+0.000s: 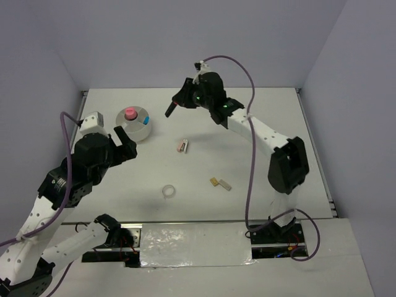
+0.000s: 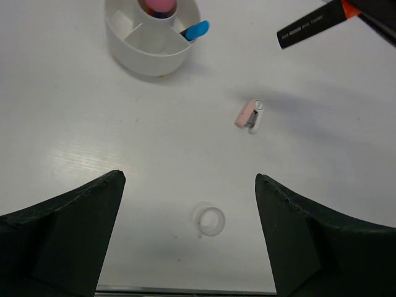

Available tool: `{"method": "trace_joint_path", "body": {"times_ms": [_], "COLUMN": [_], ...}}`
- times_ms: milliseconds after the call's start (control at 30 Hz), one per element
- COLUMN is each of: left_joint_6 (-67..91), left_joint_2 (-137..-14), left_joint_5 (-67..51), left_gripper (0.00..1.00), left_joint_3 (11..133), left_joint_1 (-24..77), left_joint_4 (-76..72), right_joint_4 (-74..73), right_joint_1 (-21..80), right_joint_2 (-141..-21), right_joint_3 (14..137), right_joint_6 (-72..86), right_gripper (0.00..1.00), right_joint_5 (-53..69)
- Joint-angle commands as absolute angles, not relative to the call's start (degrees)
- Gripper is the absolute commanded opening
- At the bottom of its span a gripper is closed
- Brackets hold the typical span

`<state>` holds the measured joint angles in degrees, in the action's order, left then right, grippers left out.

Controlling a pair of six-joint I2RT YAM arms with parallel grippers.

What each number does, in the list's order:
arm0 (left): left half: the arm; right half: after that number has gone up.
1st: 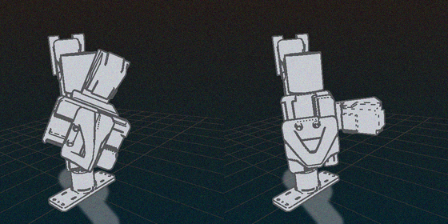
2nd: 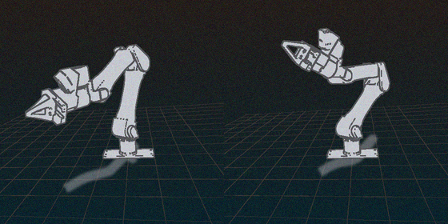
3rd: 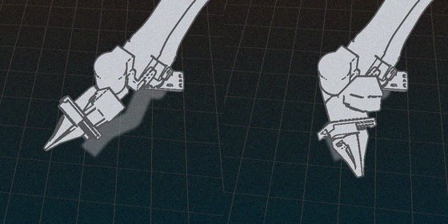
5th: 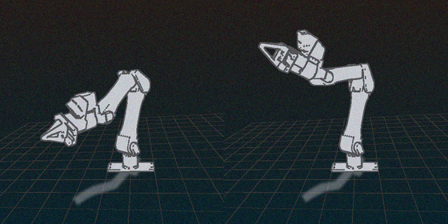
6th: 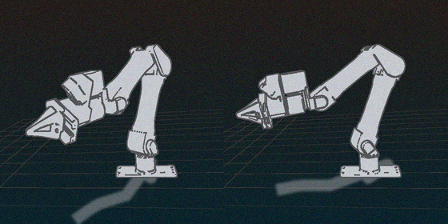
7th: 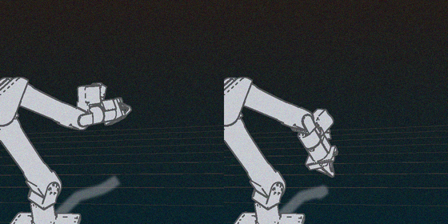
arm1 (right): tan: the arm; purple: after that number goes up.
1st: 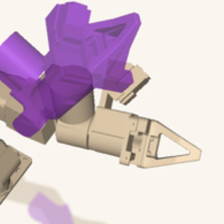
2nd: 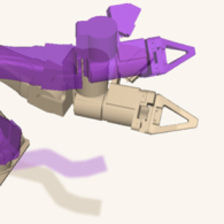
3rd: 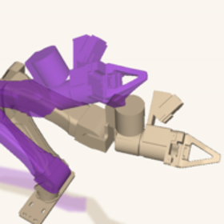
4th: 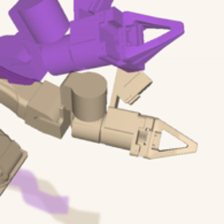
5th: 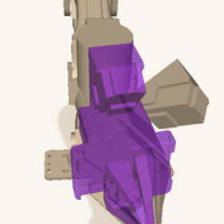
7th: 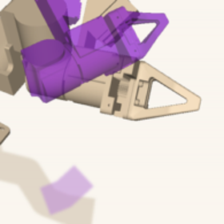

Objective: Sort the stationery into containers
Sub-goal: Place the pen in the storage box.

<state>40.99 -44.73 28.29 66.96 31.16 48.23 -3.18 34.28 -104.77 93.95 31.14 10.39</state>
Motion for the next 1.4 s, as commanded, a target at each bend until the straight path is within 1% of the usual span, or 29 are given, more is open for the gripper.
{"method": "trace_joint_path", "body": {"times_ms": [0,133,233,333,433,633,867,900,1000,1033,1100,1133,1267,1300,1367], "left_joint_6": [43.2,43.9,45.5,46.8,46.8,46.1,44.2,43.8,43.1,42.9,42.5,42.2,41.1,41.0,40.7], "left_joint_2": [-45.8,-47.7,-48.6,-48.8,-49.1,-50.1,-51.4,-51.5,-51.9,-52.1,-52.6,-52.7,-53.1,-53.1,-52.9], "left_joint_5": [33.3,31.4,30.7,30.5,29.4,27.7,27.5,27.7,27.6,27.3,27.4,27.4,28.1,28.2,28.0], "left_gripper": [0.99,0.99,0.99,0.99,0.99,0.99,0.99,0.99,0.99,0.99,0.99,0.99,0.99,0.99,0.99], "left_joint_3": [68.4,68.1,67.1,66.2,65.7,65.2,66.0,65.9,65.7,65.7,65.8,66.0,66.8,66.8,66.7], "left_joint_1": [31.0,31.0,31.0,31.0,31.0,31.1,31.1,31.0,31.0,30.9,31.0,30.9,30.9,30.8,30.7], "left_joint_4": [53.6,55.9,57.4,58.6,58.5,57.0,55.5,55.3,54.8,54.6,54.3,54.1,54.1,54.1,53.8], "right_joint_4": [-1.0,-5.5,-9.0,-9.8,-11.2,-8.6,-8.4,-8.3,-8.5,-8.7,-8.8,-8.8,-7.8,-7.7,-7.7], "right_joint_1": [36.7,38.0,38.4,38.8,39.3,40.5,41.0,41.1,41.7,42.1,42.7,42.8,43.9,44.0,44.9], "right_joint_2": [-110.5,-120.0,-126.7,-131.7,-136.6,-139.4,-142.7,-143.0,-143.8,-144.0,-144.2,-144.1,-142.8,-142.2,-141.5], "right_joint_3": [104.6,115.4,125.0,128.3,134.7,134.2,138.2,138.7,139.0,139.0,138.9,138.6,135.9,135.5,134.4], "right_joint_6": [33.1,33.6,33.7,33.8,33.0,32.3,32.9,32.5,31.2,30.9,30.4,30.2,29.1,28.3,26.9], "right_gripper": [0.00,0.00,0.00,0.00,0.00,0.00,0.02,0.03,0.11,0.19,0.23,0.29,0.29,0.31,0.39], "right_joint_5": [4.7,2.7,3.4,5.0,6.9,7.3,6.2,5.9,4.8,4.7,4.5,4.4,3.8,3.9,3.6]}}
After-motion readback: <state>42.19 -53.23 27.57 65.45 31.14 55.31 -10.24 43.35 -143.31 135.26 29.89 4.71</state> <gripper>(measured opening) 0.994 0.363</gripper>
